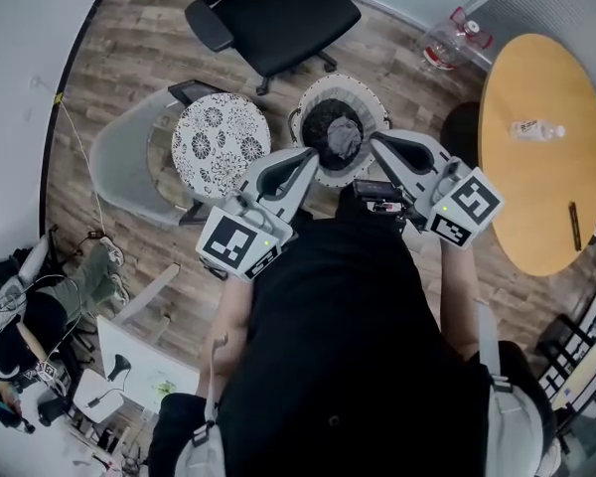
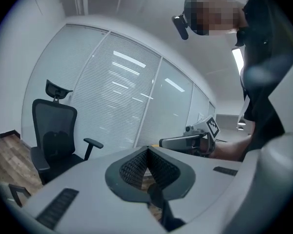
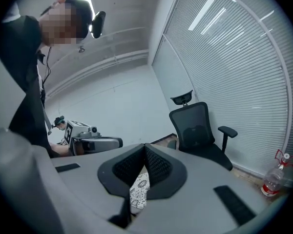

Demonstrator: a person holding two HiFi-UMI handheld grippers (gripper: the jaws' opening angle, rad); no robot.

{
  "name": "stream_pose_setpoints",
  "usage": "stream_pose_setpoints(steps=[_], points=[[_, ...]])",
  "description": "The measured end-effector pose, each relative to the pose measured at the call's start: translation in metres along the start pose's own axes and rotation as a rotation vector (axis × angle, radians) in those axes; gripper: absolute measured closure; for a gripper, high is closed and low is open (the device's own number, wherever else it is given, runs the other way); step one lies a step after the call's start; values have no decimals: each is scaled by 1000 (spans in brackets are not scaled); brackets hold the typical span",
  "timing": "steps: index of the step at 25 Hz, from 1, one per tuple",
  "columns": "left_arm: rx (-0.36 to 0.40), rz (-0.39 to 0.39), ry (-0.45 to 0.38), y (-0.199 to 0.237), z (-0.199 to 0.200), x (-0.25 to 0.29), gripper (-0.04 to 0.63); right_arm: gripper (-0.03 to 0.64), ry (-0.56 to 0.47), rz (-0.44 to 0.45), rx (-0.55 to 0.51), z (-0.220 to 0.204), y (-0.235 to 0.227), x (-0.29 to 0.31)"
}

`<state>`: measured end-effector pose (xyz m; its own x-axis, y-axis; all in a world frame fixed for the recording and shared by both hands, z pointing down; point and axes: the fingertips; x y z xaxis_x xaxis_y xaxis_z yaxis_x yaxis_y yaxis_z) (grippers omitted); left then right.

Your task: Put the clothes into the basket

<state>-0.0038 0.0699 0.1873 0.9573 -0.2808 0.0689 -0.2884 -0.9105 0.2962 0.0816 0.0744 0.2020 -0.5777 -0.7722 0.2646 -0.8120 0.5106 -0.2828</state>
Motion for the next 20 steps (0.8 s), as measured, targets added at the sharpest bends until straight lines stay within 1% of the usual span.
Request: stream_pose_setpoints(steps=[8,20], points=[[3,-9,9,-2,-2,0,583,601,2,-3,2,0,2,-2],[-14,-22,30,-6,-11,6,583,601,22,6,-32,-4,5,-5]])
Point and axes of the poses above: the fingertips, and each gripper's own axes: x forward along the fingers, y to its left, z out of its top, and after that the axes turned 10 degrees about -z, right-handed
